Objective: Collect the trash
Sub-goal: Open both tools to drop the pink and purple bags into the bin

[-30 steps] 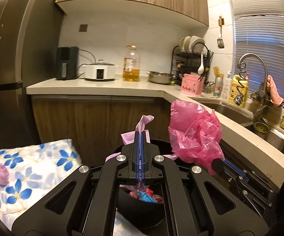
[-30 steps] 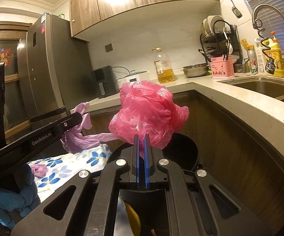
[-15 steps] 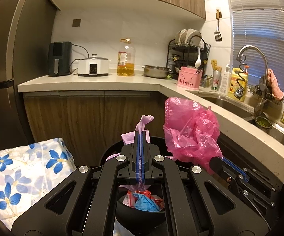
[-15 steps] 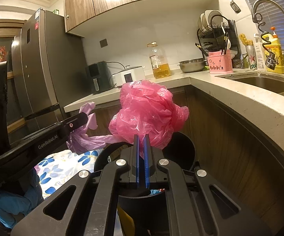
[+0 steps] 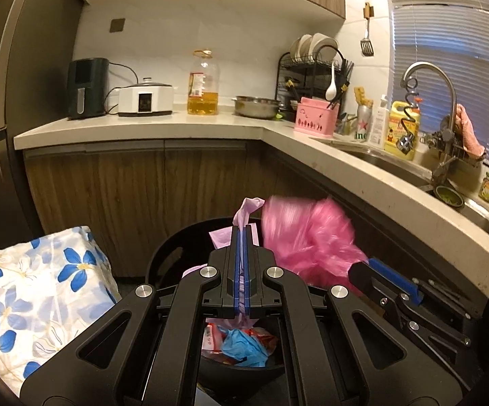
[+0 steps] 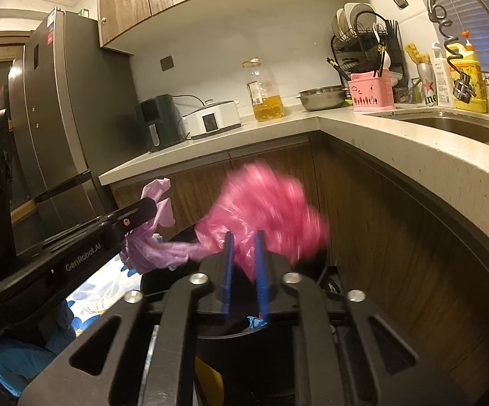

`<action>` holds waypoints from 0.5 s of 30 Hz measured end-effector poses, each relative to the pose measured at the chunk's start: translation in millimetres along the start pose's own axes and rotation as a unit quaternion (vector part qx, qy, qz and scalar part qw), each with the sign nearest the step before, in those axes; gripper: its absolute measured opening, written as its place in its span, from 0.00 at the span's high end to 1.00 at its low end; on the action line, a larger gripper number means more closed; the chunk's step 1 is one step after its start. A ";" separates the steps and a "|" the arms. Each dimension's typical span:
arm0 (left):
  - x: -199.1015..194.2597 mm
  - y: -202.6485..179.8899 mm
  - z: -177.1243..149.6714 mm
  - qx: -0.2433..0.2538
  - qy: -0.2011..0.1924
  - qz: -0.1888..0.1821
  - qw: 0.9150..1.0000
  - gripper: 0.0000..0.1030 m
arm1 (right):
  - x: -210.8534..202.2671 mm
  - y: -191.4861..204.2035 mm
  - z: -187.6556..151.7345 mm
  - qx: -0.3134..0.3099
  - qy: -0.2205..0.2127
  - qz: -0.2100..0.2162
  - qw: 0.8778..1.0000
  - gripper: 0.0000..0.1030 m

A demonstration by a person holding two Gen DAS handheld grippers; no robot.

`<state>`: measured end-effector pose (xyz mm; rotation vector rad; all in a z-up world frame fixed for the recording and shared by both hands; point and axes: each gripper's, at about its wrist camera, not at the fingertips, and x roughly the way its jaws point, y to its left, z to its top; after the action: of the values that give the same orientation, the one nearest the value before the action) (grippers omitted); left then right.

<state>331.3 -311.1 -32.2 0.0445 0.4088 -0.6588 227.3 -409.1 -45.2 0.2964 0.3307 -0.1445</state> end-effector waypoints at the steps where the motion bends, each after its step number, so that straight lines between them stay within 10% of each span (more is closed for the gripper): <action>1: 2.2 -1.4 -0.7 0.002 0.003 0.002 1.000 0.99 | 0.9 -1.8 -0.7 0.003 0.002 -0.003 1.000 0.76; 15: -9.0 9.8 -17.2 -0.011 0.008 0.014 1.000 0.40 | -14.4 -15.1 -4.2 0.020 -0.004 -0.022 1.000 0.50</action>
<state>324.7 -295.2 -45.4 0.0351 0.4306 -0.6263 209.8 -420.9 -48.0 0.3282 0.3263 -0.1948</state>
